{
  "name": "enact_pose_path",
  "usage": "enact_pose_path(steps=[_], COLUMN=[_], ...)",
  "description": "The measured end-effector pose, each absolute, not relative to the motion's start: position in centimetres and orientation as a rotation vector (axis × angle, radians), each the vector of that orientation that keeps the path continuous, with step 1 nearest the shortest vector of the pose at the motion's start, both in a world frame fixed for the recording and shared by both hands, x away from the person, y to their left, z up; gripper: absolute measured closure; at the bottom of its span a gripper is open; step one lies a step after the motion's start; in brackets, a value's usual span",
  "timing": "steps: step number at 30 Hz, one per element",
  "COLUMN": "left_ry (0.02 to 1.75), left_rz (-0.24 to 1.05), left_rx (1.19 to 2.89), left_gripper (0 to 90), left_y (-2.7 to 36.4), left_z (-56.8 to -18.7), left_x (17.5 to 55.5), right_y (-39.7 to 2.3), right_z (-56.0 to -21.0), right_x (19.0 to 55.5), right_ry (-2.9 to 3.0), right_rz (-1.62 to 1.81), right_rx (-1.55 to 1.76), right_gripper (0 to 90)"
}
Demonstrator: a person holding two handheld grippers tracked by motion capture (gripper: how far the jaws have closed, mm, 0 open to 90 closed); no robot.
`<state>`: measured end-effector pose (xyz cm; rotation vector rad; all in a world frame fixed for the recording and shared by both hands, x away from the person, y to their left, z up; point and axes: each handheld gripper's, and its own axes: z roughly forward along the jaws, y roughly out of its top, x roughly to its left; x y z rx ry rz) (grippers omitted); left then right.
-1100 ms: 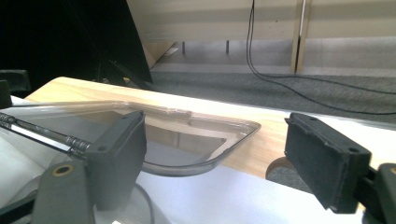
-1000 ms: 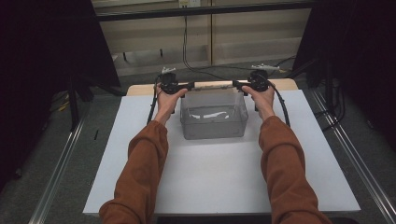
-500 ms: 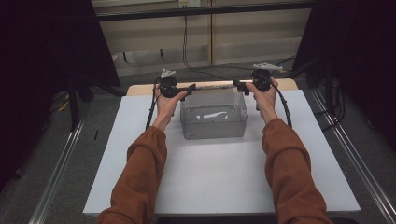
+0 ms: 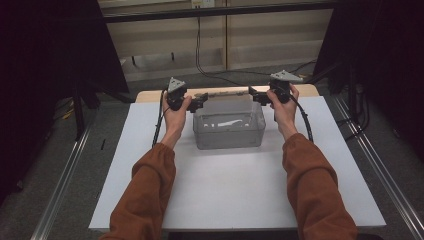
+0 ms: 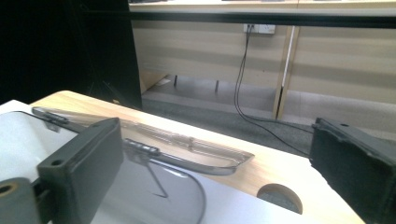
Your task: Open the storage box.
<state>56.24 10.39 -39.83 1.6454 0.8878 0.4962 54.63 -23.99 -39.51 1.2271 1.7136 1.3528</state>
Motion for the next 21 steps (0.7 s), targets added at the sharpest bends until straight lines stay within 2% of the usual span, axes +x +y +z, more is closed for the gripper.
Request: enact_pose_path(steps=[8,21], left_ry=[0.869,0.849], left_rz=[0.556,0.562], left_rx=[1.623,1.590], left_gripper=[3.2,3.2], left_y=[11.2,12.1], left_z=[-39.9,-39.5], left_x=[54.7,52.2], right_y=[-23.8,-24.5], right_z=[-39.0,-39.1], right_x=[52.9,50.2], right_ry=[1.671,1.641], right_rz=[1.379,1.369], right_rx=[1.187,1.154], right_gripper=[1.0,0.0])
